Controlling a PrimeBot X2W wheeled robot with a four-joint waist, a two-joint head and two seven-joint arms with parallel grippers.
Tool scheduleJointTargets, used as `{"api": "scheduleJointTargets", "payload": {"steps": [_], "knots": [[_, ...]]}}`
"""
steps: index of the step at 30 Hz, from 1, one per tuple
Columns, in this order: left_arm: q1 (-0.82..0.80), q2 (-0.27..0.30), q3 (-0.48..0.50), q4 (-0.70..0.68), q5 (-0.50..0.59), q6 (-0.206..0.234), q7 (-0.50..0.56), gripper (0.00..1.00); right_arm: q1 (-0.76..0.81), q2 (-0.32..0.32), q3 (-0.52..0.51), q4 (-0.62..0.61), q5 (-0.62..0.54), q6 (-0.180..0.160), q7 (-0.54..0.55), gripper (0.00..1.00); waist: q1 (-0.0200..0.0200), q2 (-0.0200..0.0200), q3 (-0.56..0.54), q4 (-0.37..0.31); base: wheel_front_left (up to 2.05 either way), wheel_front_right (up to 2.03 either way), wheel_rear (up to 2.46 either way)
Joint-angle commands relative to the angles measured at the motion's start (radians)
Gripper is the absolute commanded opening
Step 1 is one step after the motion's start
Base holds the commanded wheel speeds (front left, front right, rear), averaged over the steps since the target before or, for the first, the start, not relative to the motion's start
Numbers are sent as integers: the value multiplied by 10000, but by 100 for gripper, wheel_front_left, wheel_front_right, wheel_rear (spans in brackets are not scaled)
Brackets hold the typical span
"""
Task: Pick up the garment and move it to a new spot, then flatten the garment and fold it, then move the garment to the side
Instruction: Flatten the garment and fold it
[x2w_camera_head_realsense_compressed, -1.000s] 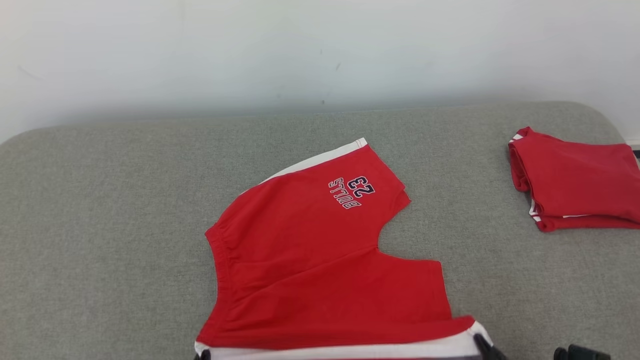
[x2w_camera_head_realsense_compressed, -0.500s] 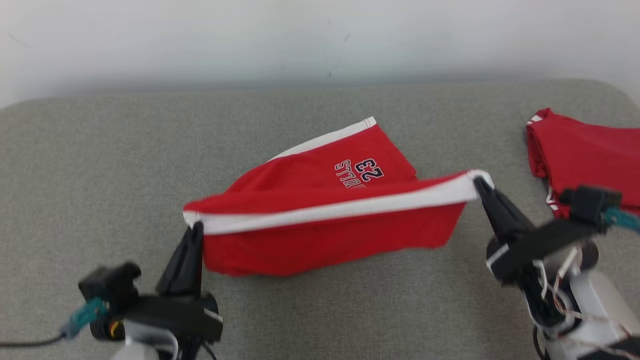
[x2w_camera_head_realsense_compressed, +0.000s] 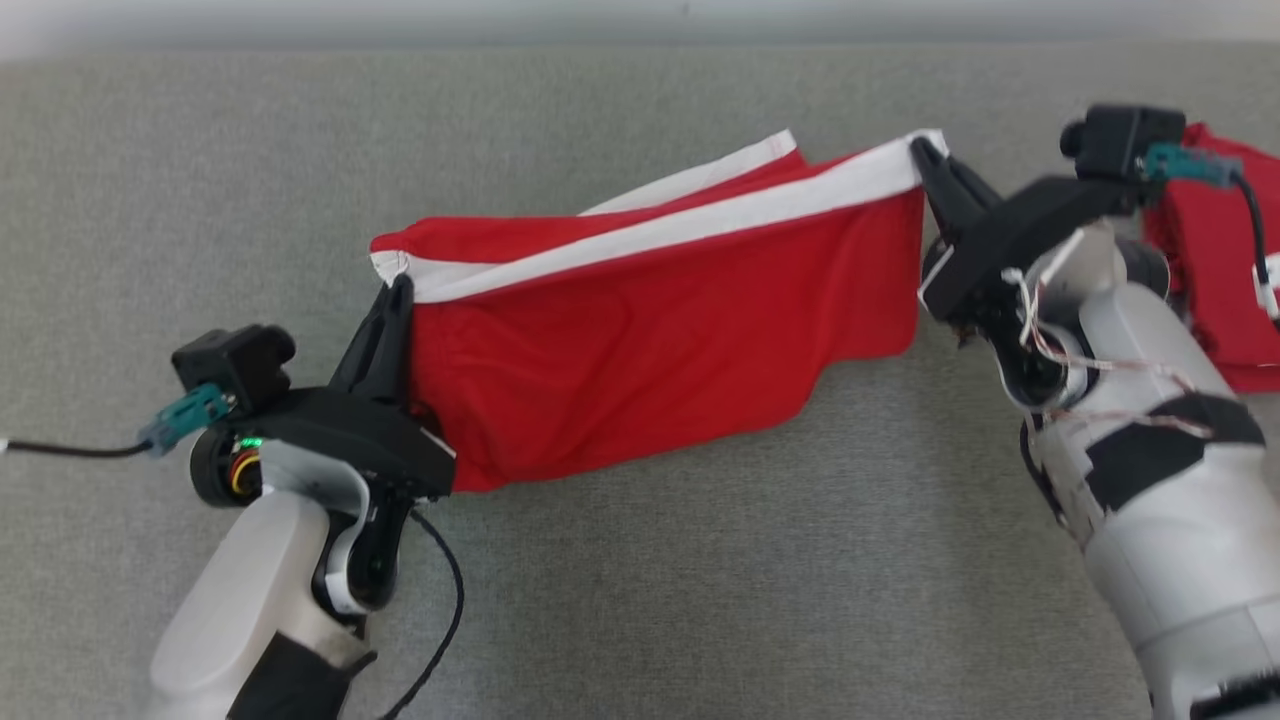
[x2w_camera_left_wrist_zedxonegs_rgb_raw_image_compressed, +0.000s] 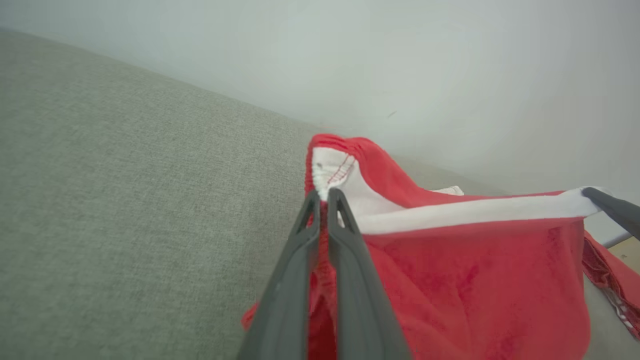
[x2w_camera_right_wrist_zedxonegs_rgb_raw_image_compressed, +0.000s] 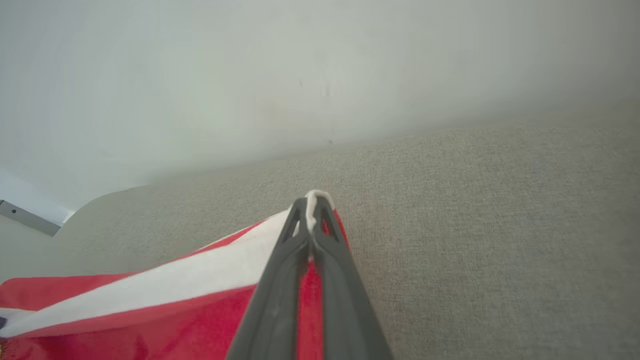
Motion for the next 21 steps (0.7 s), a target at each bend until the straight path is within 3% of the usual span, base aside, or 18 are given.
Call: {"api": "scheduleJointTargets", "payload": {"steps": [1, 12, 13, 14, 15, 21], "knots": [[-138, -39, 1, 86, -56, -37, -27, 0, -179, 46, 49, 106, -51, -24, -86, 0, -4, -2, 400, 256, 0, 0, 0], [-1226, -625, -220, 1767, -53, -509, -426, 0, -2127, 221, 713, 2895, 85, -24, -1028, 0, -4, -2, 961, 813, 0, 0, 0], [-1280, -681, -235, 1874, -51, -557, -457, 0, -2214, 247, 760, 3020, 85, -24, -1188, 5, -4, -2, 969, 840, 0, 0, 0], [-1319, -731, -248, 1983, -56, -600, -487, 8, -2293, 279, 811, 3148, 110, -24, -1354, 32, -4, -2, 967, 857, 0, 0, 0], [-1399, -773, -275, 2198, -49, -639, -573, 100, -2334, 365, 957, 3320, 181, -24, -1576, 100, -4, -2, 914, 862, 0, 0, 0], [-1088, -756, -143, 2580, -59, -765, -978, 100, -1926, 263, 1500, 3328, 585, -24, -2091, 100, -4, -2, 408, 702, 0, 0, 0]]}}
